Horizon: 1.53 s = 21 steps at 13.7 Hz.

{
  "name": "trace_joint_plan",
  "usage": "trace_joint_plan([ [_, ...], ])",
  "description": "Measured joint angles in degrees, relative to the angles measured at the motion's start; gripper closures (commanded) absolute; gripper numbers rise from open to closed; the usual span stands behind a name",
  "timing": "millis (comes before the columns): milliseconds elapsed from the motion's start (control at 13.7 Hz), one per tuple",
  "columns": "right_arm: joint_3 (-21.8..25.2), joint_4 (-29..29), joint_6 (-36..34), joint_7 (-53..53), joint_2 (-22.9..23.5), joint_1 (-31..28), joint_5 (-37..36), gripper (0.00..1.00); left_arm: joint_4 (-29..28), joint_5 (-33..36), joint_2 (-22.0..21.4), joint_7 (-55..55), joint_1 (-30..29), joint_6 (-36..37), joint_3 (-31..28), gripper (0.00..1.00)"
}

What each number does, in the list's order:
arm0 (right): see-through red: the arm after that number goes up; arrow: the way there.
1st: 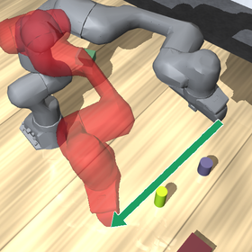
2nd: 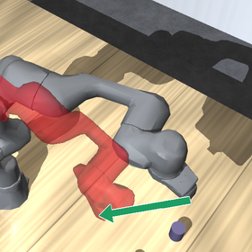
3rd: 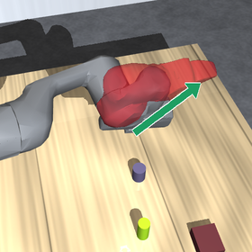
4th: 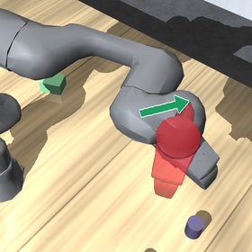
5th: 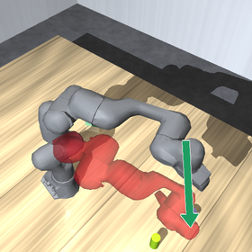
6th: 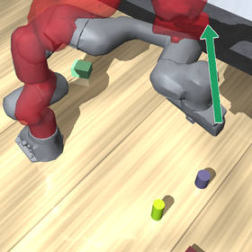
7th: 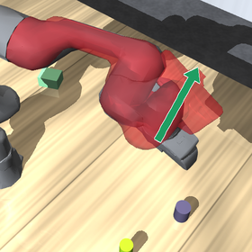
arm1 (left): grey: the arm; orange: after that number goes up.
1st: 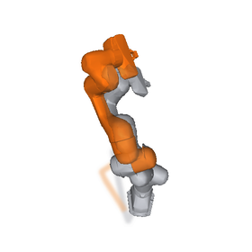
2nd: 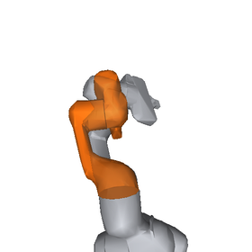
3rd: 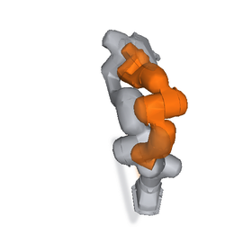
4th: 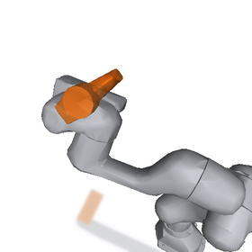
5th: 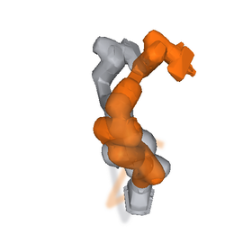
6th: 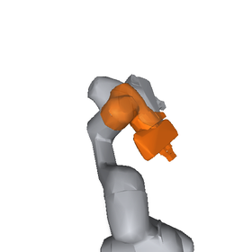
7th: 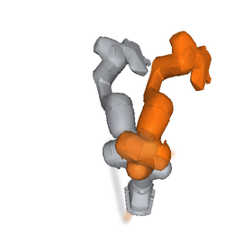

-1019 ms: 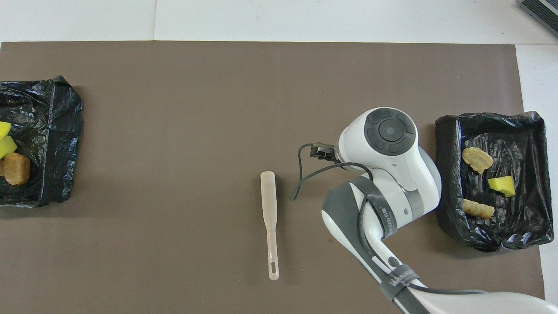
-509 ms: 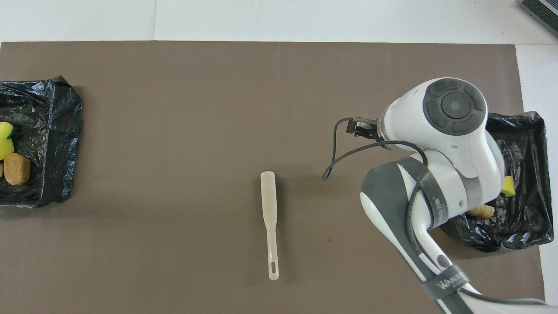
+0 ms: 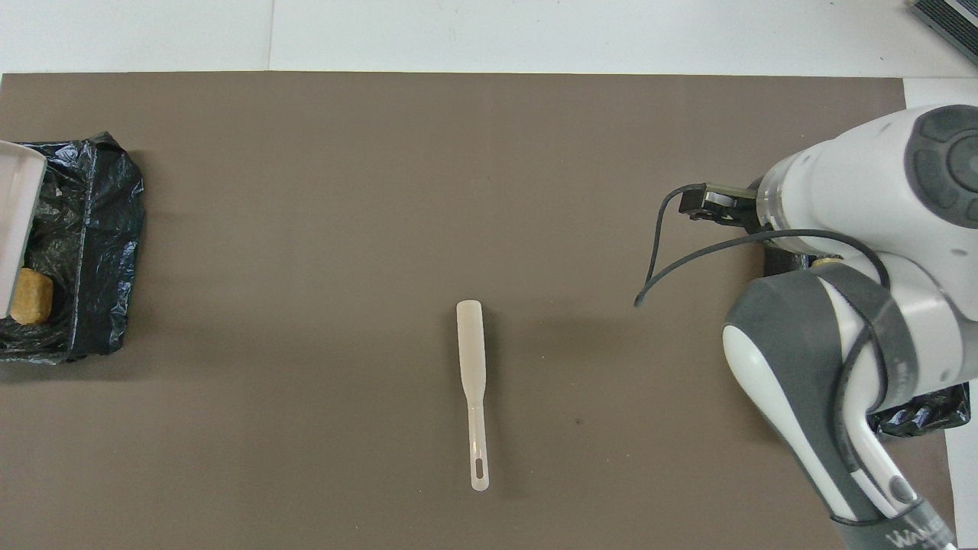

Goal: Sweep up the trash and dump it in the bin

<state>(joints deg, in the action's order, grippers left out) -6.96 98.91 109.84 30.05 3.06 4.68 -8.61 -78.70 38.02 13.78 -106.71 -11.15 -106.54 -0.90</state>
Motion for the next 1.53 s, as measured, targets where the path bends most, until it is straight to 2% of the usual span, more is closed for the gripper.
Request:
trace_joint_plan([
  [218,1.1,-5.6,-9.4,-9.0,-1.6,-3.5,0.0,0.0,-0.4,-4.8,-0.3,7.3,5.7,8.2,0.2,1.0],
  [437,6.2,-8.9,-18.1,-16.6,-4.9,-3.5,0.7,0.0,-5.4,-10.5,-3.2,20.3,12.2,12.5,0.3,1.0],
  [655,12.8,-8.3,-24.7,-20.3,-8.3,-3.5,7.3,0.0,-10.9,-17.3,-5.6,36.8,18.1,15.2,0.4,1.0],
  [946,14.3,-6.9,-24.2,-21.3,-9.3,-2.9,8.0,0.0,-14.9,-26.6,-5.9,58.0,24.2,15.7,0.5,1.0],
  [1237,16.4,-6.7,-23.3,-21.3,-9.1,3.1,5.0,0.0,-17.3,-35.7,-5.4,82.7,30.0,12.9,0.7,1.0],
  [1528,17.3,-6.6,-23.1,-23.6,-9.1,0.5,5.4,0.0,-18.0,-38.5,-2.9,100.8,36.3,6.1,0.7,1.0],
])
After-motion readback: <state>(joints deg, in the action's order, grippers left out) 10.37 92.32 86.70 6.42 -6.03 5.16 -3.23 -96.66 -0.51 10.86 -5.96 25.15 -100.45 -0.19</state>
